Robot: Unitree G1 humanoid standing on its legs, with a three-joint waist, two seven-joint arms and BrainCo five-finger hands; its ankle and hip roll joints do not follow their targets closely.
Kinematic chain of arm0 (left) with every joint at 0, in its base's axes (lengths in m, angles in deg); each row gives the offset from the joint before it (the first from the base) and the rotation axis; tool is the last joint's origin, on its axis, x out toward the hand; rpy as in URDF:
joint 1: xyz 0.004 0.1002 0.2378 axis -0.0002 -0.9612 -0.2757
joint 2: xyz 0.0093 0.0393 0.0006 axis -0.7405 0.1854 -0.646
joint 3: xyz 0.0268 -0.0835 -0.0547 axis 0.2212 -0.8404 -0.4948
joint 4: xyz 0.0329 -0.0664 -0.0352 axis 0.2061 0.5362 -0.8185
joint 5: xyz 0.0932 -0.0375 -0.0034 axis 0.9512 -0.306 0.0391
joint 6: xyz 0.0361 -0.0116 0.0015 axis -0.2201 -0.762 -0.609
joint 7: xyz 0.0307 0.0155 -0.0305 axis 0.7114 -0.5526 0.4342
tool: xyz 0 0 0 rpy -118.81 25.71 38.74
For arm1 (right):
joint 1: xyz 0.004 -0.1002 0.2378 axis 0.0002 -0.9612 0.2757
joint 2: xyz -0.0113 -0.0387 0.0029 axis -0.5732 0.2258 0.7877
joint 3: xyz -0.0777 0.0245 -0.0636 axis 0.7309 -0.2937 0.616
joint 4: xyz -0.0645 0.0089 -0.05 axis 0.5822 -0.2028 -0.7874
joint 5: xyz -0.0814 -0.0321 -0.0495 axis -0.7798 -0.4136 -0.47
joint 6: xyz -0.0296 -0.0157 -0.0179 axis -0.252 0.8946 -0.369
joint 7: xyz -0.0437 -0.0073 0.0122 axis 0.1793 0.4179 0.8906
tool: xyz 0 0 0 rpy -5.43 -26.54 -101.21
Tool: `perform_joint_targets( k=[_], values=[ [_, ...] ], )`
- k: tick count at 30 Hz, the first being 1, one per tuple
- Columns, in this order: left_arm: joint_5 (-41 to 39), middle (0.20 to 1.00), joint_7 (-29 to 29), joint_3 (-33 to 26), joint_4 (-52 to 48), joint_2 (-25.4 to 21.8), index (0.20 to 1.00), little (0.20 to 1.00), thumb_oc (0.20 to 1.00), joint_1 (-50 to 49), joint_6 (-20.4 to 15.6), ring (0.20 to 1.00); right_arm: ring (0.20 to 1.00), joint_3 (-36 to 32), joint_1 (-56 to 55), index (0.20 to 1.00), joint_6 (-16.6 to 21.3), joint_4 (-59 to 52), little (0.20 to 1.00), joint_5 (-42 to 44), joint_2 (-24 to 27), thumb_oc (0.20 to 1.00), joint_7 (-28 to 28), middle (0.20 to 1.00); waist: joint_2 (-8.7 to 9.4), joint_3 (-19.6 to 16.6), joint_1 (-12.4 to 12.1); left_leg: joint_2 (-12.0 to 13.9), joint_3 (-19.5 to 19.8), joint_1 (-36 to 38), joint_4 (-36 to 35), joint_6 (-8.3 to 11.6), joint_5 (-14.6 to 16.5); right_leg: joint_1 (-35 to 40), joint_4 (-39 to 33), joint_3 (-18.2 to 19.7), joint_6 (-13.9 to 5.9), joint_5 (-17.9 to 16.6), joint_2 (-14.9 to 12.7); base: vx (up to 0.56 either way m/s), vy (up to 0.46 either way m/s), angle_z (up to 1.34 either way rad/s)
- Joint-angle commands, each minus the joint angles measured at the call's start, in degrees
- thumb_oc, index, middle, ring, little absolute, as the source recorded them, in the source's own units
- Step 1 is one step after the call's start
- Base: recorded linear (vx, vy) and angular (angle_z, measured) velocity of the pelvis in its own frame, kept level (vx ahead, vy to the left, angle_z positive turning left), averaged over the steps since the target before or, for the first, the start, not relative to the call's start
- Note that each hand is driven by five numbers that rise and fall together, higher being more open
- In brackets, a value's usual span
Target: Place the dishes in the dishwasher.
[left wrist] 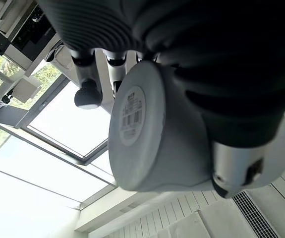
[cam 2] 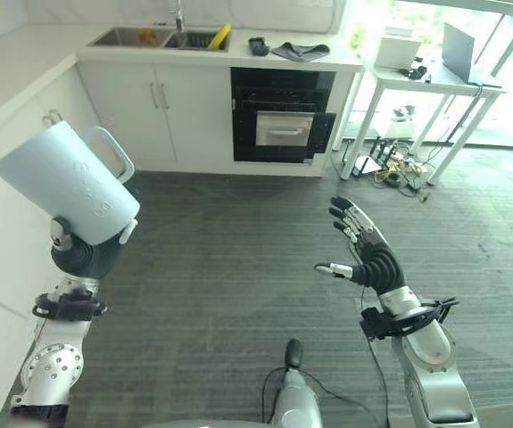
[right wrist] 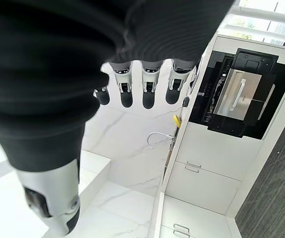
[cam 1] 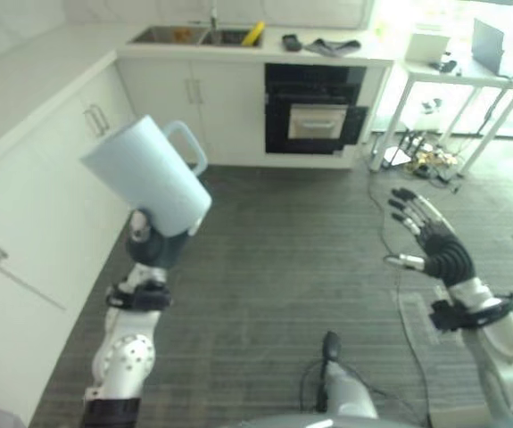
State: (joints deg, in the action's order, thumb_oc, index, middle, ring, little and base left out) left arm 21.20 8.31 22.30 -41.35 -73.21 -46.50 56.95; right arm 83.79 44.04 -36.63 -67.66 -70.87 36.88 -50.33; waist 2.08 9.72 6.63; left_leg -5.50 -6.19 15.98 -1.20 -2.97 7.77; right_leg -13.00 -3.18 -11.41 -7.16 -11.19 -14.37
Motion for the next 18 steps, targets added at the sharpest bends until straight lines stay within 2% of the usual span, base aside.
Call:
perform_joint_targets(
  k=[1,3,6,8,9,11,12,14,15,16,18],
  values=[
    [1.58,0.200,-0.29,0.36,-7.33,-2.51,0.200,0.200,0.200,1.25,-3.38,0.200,1.000,-0.53,4.36,1.000,2.45,-2.18,1.000,2.14,1.54,1.000,-1.42,1.000,-0.32,-0.99,-0.83,6.05,3.53,-0.44,-3.80,3.14,-1.99,6.84,-1.11,1.41,-3.51,-5.18,2.00,0.26,-0.370,0.25],
    [0.93,0.200,-0.86,0.22,-7.50,-2.89,0.200,0.200,0.200,1.20,-3.16,0.200,1.000,0.23,5.56,1.000,1.26,-2.78,1.000,2.05,1.99,1.000,-2.23,1.000,-0.40,-2.54,-0.80,7.50,2.81,1.42,-3.80,3.97,-1.12,7.98,-1.55,0.81,-3.73,-4.27,2.77,0.27,-0.399,0.30],
    [0.22,0.200,-0.93,-0.05,-7.72,-2.70,0.200,0.200,0.200,1.23,-2.98,0.200,1.000,0.86,6.36,1.000,0.20,-3.44,1.000,1.40,2.60,1.000,-2.49,1.000,-1.27,-4.11,-0.14,9.60,2.31,3.45,-3.80,5.51,-1.14,8.67,-1.58,1.75,-2.53,-2.94,4.88,0.26,-0.374,-0.05],
    [0.28,0.200,-1.05,0.07,-8.13,-2.26,0.200,0.200,0.200,0.51,-2.98,0.200,1.000,0.87,5.98,1.000,0.07,-3.63,1.000,0.31,3.36,1.000,-1.68,1.000,-2.03,-4.65,0.37,11.47,2.16,3.06,-3.27,7.24,-7.12,9.26,-1.82,3.40,-0.77,-2.10,7.02,0.17,-0.343,-0.41],
    [0.10,0.200,-1.46,0.24,-8.28,-2.01,0.200,0.200,0.200,0.34,-2.80,0.200,1.000,0.79,5.78,1.000,0.01,-3.69,1.000,-0.15,3.75,1.000,-1.10,1.000,-2.31,-4.73,0.51,12.49,2.15,1.76,-0.71,8.04,-9.55,9.85,-1.82,4.04,0.11,-1.25,8.14,0.13,-0.310,-0.44],
    [0.22,0.200,-1.01,0.58,-7.83,-1.49,0.200,0.200,0.200,0.02,-2.73,0.200,1.000,0.19,5.35,1.000,-0.18,-3.29,1.000,1.21,4.70,1.000,-0.05,1.000,-2.93,-4.87,0.96,14.37,1.54,-0.55,5.72,9.90,-13.62,11.09,-1.82,4.70,1.58,0.63,10.07,0.18,-0.300,-0.27],
    [0.38,0.200,-0.19,0.78,-7.35,-1.21,0.200,0.200,0.200,-0.30,-2.71,0.200,1.000,-0.18,5.09,1.000,-0.13,-2.94,1.000,1.15,5.13,1.000,0.43,1.000,-2.81,-4.58,1.00,15.43,1.04,-3.10,11.80,10.86,-16.58,12.09,-1.82,4.85,2.68,1.42,10.54,0.15,-0.260,-0.03],
    [0.47,0.200,1.06,1.02,-6.71,-0.72,0.200,0.200,0.200,-0.68,-2.35,0.200,1.000,-0.32,4.78,1.000,-0.09,-2.33,1.000,0.45,5.24,1.000,0.47,1.000,-1.94,-3.58,0.29,14.95,1.70,-8.96,20.17,10.66,-17.85,14.47,-1.82,5.34,4.15,2.70,10.64,0.14,-0.248,0.10],
    [1.06,0.200,1.45,1.16,-6.41,-0.28,0.200,0.200,0.200,-0.58,-2.07,0.200,1.000,-0.21,4.91,1.000,-0.17,-1.96,1.000,-0.09,5.09,1.000,0.06,1.000,-1.49,-2.87,-0.42,13.66,1.65,-11.64,21.21,9.76,-16.70,15.76,-1.82,5.62,4.32,3.34,10.62,0.29,-0.150,0.12],
    [1.42,0.200,1.80,1.53,-6.21,-0.51,0.200,0.200,0.200,-1.05,-3.00,0.200,1.000,0.44,6.59,1.000,-0.74,-0.78,1.000,0.24,5.16,1.000,-0.33,1.000,-1.86,-1.41,-2.09,10.28,0.04,-14.40,15.06,7.61,-13.87,17.79,-1.82,6.11,3.68,4.95,11.35,0.32,-0.023,-0.07],
    [1.13,0.200,1.32,1.31,-6.29,-0.66,0.200,0.200,0.200,-1.42,-3.45,0.200,1.000,1.57,7.35,1.000,-0.83,-0.54,1.000,-0.84,4.46,1.000,-0.27,1.000,-2.54,-0.85,-3.03,9.39,-0.85,-14.84,7.31,7.27,-14.57,19.03,-1.82,6.74,3.28,6.09,12.16,0.28,0.070,-0.31]
  ],
)
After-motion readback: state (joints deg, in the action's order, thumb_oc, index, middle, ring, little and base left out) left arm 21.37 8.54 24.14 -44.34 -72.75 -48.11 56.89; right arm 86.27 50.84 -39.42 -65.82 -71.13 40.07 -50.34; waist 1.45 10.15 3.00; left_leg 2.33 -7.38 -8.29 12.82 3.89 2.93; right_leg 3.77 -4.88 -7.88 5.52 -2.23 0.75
